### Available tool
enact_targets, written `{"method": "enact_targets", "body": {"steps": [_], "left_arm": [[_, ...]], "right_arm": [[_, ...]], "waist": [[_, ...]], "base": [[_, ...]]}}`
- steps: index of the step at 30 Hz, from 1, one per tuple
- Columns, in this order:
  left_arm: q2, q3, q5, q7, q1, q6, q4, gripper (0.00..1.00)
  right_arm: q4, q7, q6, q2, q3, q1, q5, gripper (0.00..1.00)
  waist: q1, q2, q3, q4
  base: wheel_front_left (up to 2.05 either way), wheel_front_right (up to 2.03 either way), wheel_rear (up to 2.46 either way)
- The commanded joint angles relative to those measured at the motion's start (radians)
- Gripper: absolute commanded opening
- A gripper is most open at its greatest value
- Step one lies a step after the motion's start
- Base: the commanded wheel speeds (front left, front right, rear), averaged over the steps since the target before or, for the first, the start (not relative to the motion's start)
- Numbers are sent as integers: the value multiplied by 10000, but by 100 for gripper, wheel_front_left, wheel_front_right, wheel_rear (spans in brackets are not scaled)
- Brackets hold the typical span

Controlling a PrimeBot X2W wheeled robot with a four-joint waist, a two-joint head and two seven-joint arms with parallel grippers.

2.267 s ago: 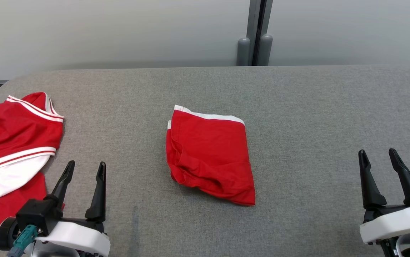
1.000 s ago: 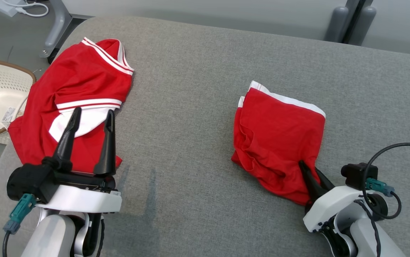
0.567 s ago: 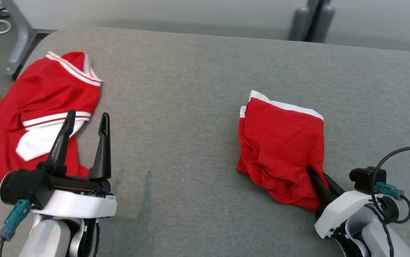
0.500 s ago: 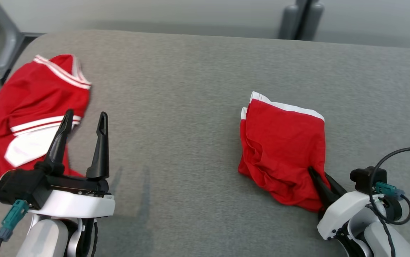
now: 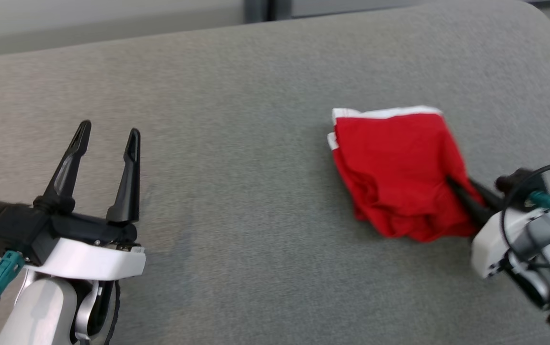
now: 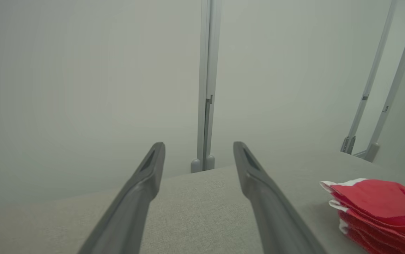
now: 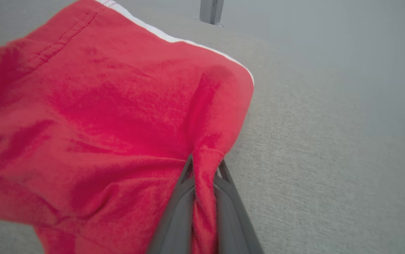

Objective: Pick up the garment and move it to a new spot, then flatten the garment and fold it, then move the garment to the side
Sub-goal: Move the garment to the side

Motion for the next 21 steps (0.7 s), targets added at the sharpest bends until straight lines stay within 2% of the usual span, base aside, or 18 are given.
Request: {"method": "enact_targets", "body": {"steps": [1,6,10,16,21], "left_arm": [[90,-49,75,57,-314,-71,-117,100],[299,-170,230,336,-751,-153,-449,100],[533,-231,364,586,-994,-206,-710,100],[895,-153,534,927,-1255,-228,-1050,100],[982,-245,545,1039,-1475,-288,-1161,100]], "right_arm": [[-114,-13,-1,-361,-63,-276,-73,0],[-166,111,-1,-1505,-540,-833,-369,0],[52,51,-1,-1988,-1249,-1261,-340,0],[703,-290,-1,-1785,-2121,-1995,-673,0],[1291,-720,-1,-1441,-2446,-2393,-994,0]], "waist": [[0,0,729,-831],[0,0,1443,-1377],[0,0,1995,-1634],[0,0,2678,-1916],[0,0,2989,-1956]], "base": [[0,0,0],[0,0,0],[0,0,0],[0,0,0],[0,0,0]]}}
